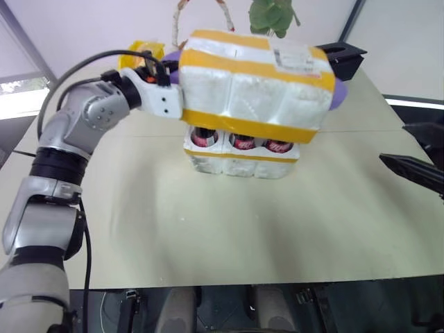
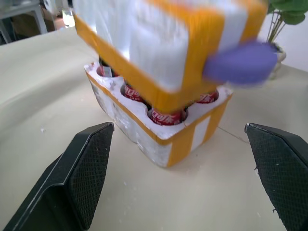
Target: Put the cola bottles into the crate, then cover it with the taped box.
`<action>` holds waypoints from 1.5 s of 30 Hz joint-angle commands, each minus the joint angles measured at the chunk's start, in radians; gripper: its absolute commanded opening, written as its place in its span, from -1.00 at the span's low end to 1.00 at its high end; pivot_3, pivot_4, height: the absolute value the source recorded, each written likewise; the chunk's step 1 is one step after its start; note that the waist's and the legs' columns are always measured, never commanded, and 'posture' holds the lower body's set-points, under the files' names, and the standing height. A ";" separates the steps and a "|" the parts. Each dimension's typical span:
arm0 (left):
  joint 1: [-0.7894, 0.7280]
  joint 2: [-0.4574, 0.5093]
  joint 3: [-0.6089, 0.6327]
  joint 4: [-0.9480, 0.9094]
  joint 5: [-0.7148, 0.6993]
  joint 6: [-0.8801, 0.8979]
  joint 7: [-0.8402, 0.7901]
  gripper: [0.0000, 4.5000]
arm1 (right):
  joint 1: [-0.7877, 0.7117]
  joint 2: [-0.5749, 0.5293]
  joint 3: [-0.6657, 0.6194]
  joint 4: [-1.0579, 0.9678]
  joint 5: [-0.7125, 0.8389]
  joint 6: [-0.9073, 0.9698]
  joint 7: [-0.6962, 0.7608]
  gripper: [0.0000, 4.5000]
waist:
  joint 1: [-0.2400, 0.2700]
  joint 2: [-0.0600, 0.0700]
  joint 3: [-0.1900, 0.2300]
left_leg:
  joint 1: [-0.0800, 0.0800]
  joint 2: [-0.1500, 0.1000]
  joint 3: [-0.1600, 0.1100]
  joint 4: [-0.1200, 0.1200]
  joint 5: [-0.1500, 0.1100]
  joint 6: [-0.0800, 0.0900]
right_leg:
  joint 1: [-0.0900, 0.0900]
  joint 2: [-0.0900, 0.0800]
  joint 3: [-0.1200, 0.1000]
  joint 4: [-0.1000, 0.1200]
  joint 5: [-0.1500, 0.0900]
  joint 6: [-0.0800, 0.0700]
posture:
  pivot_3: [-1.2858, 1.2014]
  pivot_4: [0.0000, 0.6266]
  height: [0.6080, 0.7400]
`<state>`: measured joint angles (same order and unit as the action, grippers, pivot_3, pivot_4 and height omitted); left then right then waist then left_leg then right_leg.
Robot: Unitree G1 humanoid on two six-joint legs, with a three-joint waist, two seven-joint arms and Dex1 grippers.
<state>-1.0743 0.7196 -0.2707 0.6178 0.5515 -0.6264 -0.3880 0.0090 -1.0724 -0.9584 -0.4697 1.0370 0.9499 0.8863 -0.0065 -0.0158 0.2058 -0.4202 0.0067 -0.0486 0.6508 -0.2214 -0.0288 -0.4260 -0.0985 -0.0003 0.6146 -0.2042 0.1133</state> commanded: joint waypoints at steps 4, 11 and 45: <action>0.007 -0.006 -0.012 0.017 0.023 -0.031 0.057 -0.76 | -0.006 -0.001 -0.036 -0.031 0.030 -0.010 -0.022 1.00 | 0.000 0.000 0.000 | 0.000 0.000 0.000 0.000 0.000 0.000 | 0.000 0.000 0.000 0.000 0.000 0.000 | 0.03 -0.52 1.00; 0.074 0.008 -0.018 0.021 0.047 -0.023 0.087 -0.76 | 0.002 0.005 -0.037 -0.041 0.037 -0.011 -0.039 1.00 | 0.000 0.000 0.000 | 0.000 0.000 0.000 0.000 0.000 0.000 | 0.000 0.000 0.000 0.000 0.000 0.000 | 0.03 -0.52 1.00; 0.549 0.363 0.081 -0.458 -0.761 0.186 -0.509 0.97 | -0.029 -0.007 0.082 0.041 -0.023 -0.076 -0.003 1.00 | -0.007 0.001 0.000 | 0.002 0.002 0.001 0.000 0.000 0.000 | 0.001 0.000 0.001 0.000 -0.001 -0.005 | 0.03 -0.52 1.00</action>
<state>-0.5537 1.0340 -0.2438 0.2358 -0.0110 -0.6257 -0.7533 -0.0129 -1.0686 -0.8671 -0.4403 1.0251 0.9030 0.8710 -0.0139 -0.0152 0.2055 -0.4178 0.0095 -0.0465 0.6504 -0.2214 -0.0288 -0.4252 -0.0977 0.0007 0.6149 -0.2052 0.1078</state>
